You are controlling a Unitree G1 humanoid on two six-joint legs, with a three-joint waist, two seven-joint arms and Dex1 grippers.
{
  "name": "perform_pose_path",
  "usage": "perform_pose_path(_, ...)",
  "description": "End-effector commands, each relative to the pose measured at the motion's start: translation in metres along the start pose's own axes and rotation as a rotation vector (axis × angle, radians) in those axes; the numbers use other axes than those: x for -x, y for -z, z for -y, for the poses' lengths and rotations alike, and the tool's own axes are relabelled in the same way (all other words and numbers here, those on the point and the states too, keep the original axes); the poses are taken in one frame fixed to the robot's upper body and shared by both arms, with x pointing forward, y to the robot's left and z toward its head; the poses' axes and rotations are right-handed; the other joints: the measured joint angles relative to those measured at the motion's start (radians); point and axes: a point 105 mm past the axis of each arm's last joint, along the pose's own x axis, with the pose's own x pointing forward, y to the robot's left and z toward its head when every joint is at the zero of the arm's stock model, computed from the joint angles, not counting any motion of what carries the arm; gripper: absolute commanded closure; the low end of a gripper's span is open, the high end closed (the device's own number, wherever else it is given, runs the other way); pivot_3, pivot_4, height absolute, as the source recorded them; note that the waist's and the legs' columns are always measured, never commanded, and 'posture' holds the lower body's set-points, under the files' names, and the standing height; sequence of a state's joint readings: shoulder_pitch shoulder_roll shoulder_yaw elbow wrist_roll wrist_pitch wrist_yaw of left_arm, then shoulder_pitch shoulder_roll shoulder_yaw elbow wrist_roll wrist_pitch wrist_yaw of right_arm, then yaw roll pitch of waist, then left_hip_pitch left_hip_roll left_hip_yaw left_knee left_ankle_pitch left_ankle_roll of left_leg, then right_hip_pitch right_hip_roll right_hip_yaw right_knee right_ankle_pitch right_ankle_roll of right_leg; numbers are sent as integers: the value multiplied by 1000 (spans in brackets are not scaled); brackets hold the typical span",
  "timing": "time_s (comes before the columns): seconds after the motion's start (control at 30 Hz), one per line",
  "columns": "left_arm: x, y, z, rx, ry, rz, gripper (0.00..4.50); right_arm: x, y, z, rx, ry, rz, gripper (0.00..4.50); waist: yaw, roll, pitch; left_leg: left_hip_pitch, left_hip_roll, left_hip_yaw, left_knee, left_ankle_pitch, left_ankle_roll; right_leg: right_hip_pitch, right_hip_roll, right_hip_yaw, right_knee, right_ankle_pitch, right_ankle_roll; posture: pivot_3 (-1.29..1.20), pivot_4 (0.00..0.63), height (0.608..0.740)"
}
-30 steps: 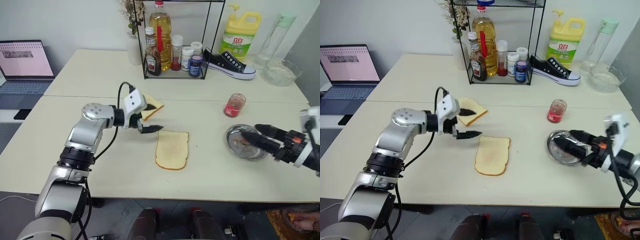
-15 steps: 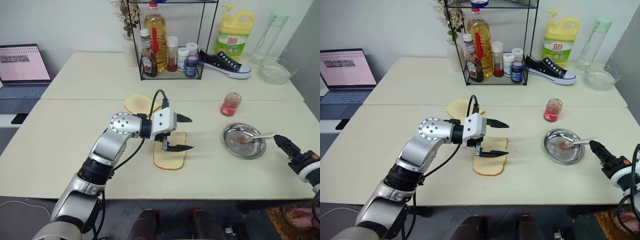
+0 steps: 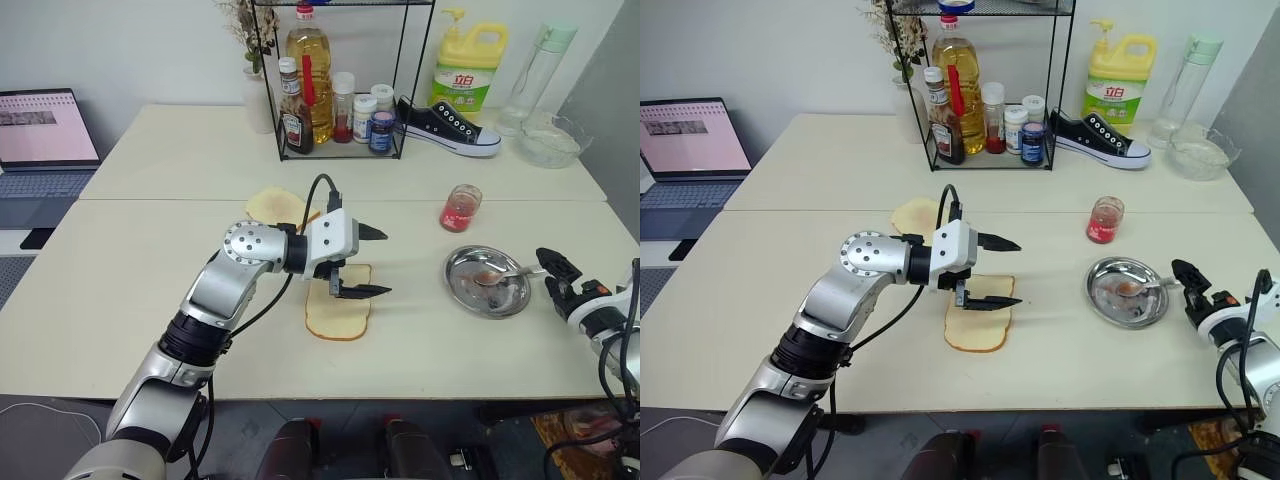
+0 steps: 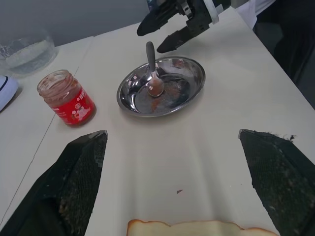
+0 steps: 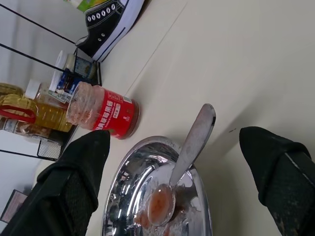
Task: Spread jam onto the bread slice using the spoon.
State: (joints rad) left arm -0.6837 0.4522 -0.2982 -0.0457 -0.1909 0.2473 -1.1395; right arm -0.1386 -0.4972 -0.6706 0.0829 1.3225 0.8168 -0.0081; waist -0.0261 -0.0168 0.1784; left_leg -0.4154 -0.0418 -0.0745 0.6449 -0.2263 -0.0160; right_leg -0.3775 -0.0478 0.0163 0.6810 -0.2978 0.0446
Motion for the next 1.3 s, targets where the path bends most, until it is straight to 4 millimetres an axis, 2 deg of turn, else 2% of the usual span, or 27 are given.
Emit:
perform_pose_path(0.03, 5, -14, -3, -49, -23, 15, 35, -7, -7, -3, 17, -26, 24, 0, -1, 0, 0, 0, 0, 0, 0, 0, 0, 0, 0, 0, 0, 0, 0, 0, 150, 740)
perform_pose_path(0.37, 5, -16, -3, -48, -19, 10, 35, -26, -1, -7, 28, -59, 8, 0, -2, 0, 0, 0, 0, 0, 0, 0, 0, 0, 0, 0, 0, 0, 0, 0, 150, 740)
perform_pose_path(0.4, 6, -16, -3, -49, -19, 9, 4, -27, -2, -7, 26, -62, 12, 183, -2, 0, 0, 0, 0, 0, 0, 0, 0, 0, 0, 0, 0, 0, 0, 0, 150, 740)
perform_pose_path(0.5, 6, -16, -3, -50, -19, 8, 0, -27, -3, -6, 20, -70, 21, 927, -2, 0, 0, 0, 0, 0, 0, 0, 0, 0, 0, 0, 0, 0, 0, 0, 150, 740)
perform_pose_path(0.83, 8, -12, -8, -50, -30, -4, 0, -23, -6, -6, 25, -79, 40, 4483, -1, 0, 0, 0, 0, 0, 0, 0, 0, 0, 0, 0, 0, 0, 0, 0, 150, 740)
perform_pose_path(1.03, 9, -10, -8, -54, -32, -6, 0, -18, -15, -13, 45, -104, 70, 4483, 0, 1, 0, 0, 0, 0, 0, 0, 0, 0, 0, 0, 0, 0, 0, 0, 150, 740)
perform_pose_path(1.1, 10, -9, -8, -51, -35, -5, 0, -14, -19, -25, 62, -148, 84, 4483, 0, 1, 0, 0, 0, 0, 0, 0, 0, 0, 0, 0, 0, 0, 0, 0, 150, 740)
perform_pose_path(1.3, 24, -11, -28, 7, -137, 11, 0, -3, -34, -102, 323, -324, 110, 4483, -1, 3, 1, -1, 0, 0, 0, 0, 0, -1, 0, 1, 1, 0, 0, 0, 150, 740)
